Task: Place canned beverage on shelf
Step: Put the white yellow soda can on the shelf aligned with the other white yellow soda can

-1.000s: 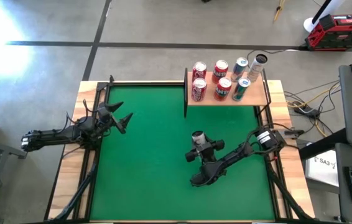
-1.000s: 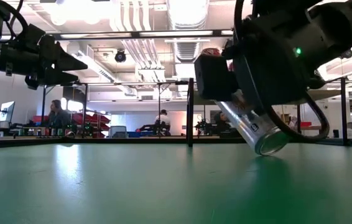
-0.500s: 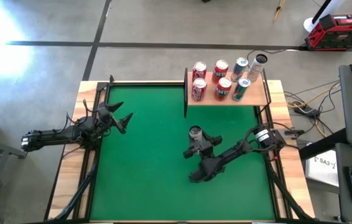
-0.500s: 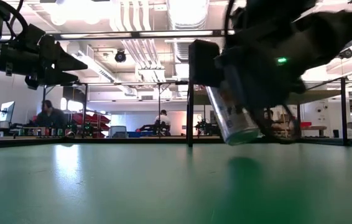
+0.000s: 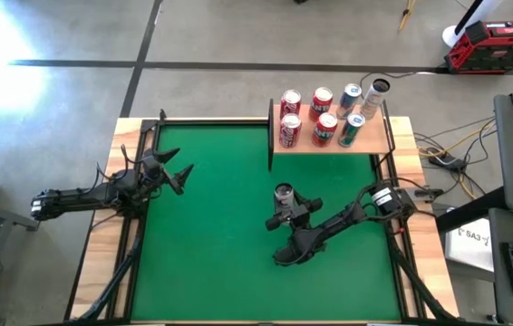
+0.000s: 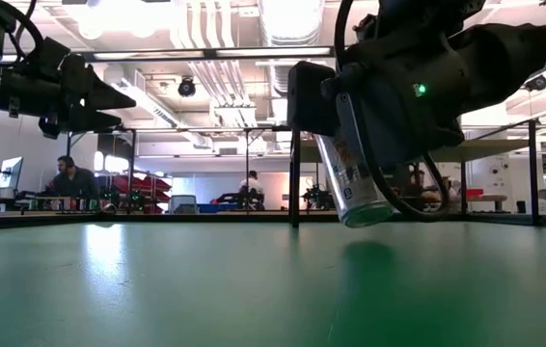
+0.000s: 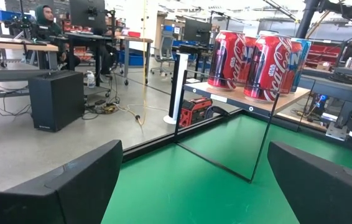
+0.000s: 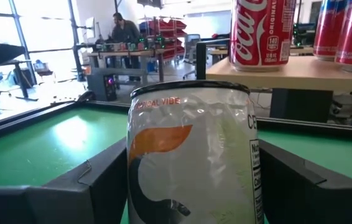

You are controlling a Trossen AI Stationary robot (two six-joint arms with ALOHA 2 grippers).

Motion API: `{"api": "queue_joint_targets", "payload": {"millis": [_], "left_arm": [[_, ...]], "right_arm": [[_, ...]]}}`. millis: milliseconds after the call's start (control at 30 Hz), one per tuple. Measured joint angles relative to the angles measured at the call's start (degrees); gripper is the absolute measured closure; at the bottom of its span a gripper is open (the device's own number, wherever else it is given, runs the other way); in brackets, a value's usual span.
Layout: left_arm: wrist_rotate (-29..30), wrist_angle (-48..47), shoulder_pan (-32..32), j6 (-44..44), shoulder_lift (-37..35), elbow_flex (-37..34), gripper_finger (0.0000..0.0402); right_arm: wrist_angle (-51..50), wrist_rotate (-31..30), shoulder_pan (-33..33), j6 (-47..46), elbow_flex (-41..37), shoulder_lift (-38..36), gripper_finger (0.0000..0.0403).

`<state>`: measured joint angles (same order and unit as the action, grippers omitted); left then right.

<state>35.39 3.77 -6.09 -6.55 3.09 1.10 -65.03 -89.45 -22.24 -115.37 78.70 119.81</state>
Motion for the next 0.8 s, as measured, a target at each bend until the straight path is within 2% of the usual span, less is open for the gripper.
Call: {"api": "queue_joint_targets", "payload": {"millis": [433, 800], "left_arm": [[0.0, 0.0, 0.0, 0.0, 0.0, 0.0, 0.0015], [0.0, 0.0, 0.0, 0.0, 0.0, 0.0, 0.0015]], "right_arm": [[0.9, 0.9, -0.9, 0.1, -0.3, 0.0, 0.0098], [1.0, 1.2, -3.5, 0.5, -0.4, 0.0, 0.0099]]}}
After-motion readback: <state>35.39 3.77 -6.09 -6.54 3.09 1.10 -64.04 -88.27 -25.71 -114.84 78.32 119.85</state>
